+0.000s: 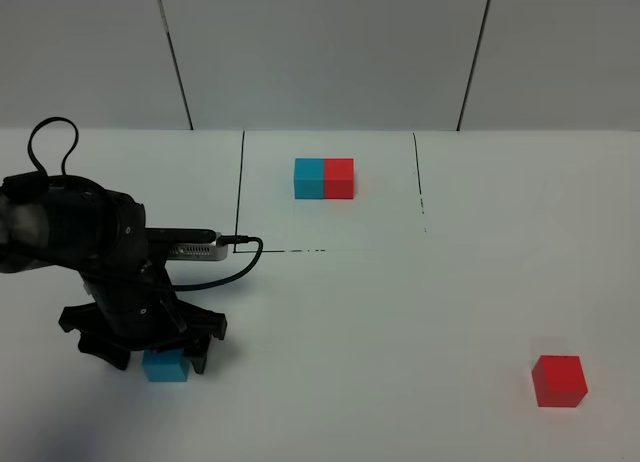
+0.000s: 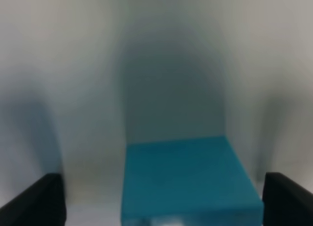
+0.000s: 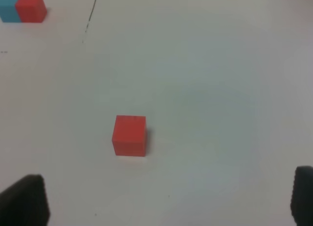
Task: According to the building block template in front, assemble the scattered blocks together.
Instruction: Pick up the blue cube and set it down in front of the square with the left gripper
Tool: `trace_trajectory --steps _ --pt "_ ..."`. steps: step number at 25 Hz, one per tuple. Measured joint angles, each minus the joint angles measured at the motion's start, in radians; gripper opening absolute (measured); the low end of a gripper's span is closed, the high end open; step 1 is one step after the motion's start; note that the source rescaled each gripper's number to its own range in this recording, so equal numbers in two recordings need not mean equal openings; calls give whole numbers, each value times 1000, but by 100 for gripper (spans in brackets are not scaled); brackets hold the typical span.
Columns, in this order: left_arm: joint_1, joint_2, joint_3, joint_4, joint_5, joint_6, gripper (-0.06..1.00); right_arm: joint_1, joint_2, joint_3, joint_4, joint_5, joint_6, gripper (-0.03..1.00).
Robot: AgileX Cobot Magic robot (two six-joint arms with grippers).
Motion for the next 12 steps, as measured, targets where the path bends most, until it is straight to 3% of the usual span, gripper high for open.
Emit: trace_trajectory --steps 4,6,10,12 --pt "0 12 -1 -2 -1 -1 61 0 0 0 0 0 0 100" --pt "0 13 -2 -1 -2 -2 46 0 0 0 0 0 0 100" --pt "0 13 -2 -4 6 -2 0 0 0 0 0 0 0 100" --pt "0 13 -3 -4 27 -2 1 0 0 0 0 0 0 100"
